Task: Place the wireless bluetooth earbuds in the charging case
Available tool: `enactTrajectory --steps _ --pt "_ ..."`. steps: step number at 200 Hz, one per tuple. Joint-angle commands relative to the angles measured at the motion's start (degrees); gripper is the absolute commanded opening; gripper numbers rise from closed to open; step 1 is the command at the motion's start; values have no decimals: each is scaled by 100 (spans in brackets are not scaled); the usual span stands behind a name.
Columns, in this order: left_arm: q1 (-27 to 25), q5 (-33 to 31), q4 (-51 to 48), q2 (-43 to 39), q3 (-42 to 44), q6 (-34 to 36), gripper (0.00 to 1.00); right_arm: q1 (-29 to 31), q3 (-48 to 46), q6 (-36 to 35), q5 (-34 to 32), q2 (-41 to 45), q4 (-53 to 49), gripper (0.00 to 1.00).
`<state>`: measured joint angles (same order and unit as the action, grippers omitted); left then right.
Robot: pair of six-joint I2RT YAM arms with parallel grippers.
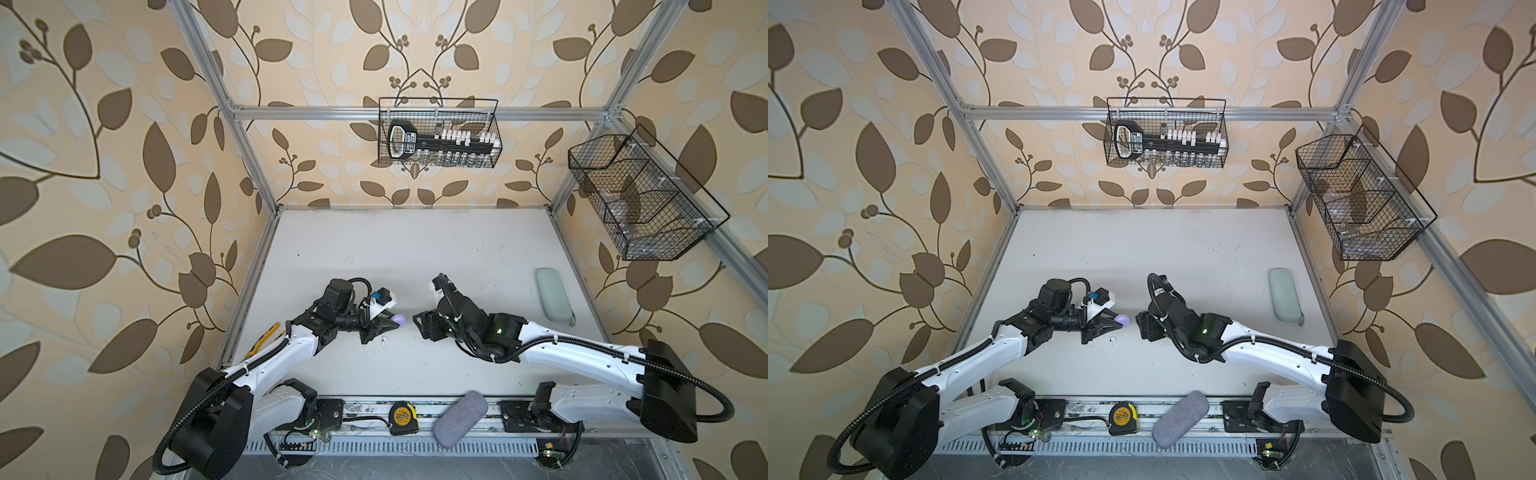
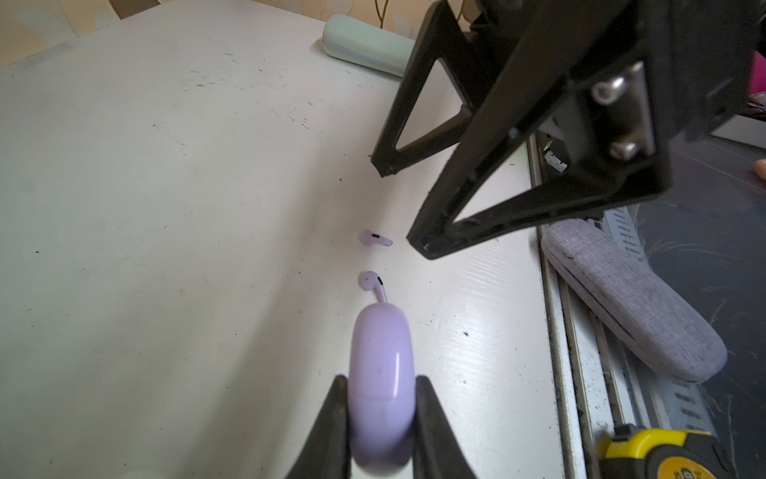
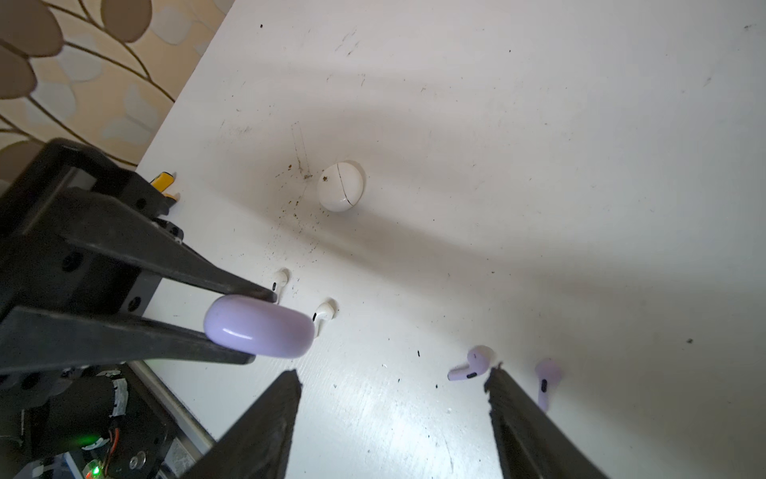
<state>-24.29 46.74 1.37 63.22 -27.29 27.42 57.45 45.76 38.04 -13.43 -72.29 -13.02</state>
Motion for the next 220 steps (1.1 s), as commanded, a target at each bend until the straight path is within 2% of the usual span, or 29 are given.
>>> enactTrajectory --steps 1,81,116,180,220 --pt "65 346 338 -127 55 178 0 88 148 112 124 -78 119 73" --pt "65 244 1792 178 758 84 0 120 118 233 393 -325 354 72" --pt "65 171 2385 565 841 -88 0 190 141 287 520 -544 518 72" --pt "65 107 2891 626 1052 -223 0 293 -5 419 451 -680 632 72" --pt "65 236 2940 628 1123 -104 0 123 -107 694 381 -818 703 72"
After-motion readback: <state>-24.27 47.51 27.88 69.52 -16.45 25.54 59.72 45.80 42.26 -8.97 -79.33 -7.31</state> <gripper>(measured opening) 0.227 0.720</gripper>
